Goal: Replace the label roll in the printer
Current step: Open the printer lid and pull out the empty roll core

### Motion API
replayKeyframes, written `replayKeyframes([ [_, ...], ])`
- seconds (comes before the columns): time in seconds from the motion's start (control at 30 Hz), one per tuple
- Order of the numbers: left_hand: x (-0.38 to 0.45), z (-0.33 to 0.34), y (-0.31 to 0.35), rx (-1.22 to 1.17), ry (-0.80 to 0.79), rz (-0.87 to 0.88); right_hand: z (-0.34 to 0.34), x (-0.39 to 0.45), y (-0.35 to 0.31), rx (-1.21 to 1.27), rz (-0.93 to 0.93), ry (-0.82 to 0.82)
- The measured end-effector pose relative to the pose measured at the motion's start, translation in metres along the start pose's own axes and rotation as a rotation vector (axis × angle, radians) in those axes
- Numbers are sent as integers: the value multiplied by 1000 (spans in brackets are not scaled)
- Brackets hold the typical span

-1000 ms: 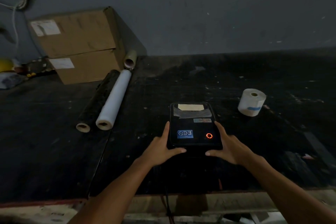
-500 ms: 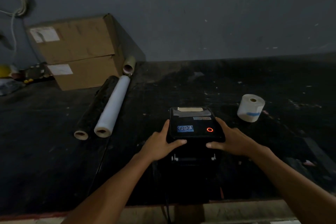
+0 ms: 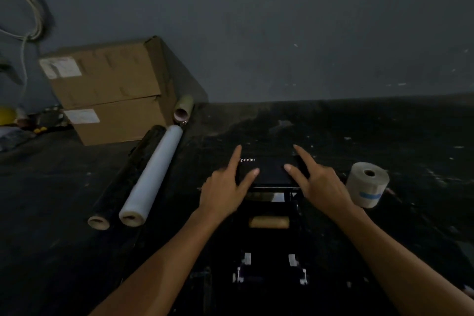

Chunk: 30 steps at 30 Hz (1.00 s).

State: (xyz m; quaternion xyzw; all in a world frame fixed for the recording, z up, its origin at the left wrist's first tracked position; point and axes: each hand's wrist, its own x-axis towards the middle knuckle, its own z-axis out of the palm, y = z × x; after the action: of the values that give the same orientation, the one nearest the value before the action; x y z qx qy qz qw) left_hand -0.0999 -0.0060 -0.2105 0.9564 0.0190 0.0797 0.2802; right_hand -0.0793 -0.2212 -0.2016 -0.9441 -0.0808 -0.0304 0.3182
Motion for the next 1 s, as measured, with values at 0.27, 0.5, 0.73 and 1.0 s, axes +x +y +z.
replayKeyframes([
  [0.27, 13, 6, -8, -186, -41, 5, 9, 9, -9, 22, 111, 61],
  [0.5, 80, 9, -3, -297, -77, -43, 0, 63, -8, 125, 213, 126],
  [0.73, 128, 13, -7, -262, -133, -112, 7, 105, 0, 147, 240, 57],
  [1.0, 137, 7, -5, -379, 33, -183, 6, 116, 34, 582, 206, 110],
])
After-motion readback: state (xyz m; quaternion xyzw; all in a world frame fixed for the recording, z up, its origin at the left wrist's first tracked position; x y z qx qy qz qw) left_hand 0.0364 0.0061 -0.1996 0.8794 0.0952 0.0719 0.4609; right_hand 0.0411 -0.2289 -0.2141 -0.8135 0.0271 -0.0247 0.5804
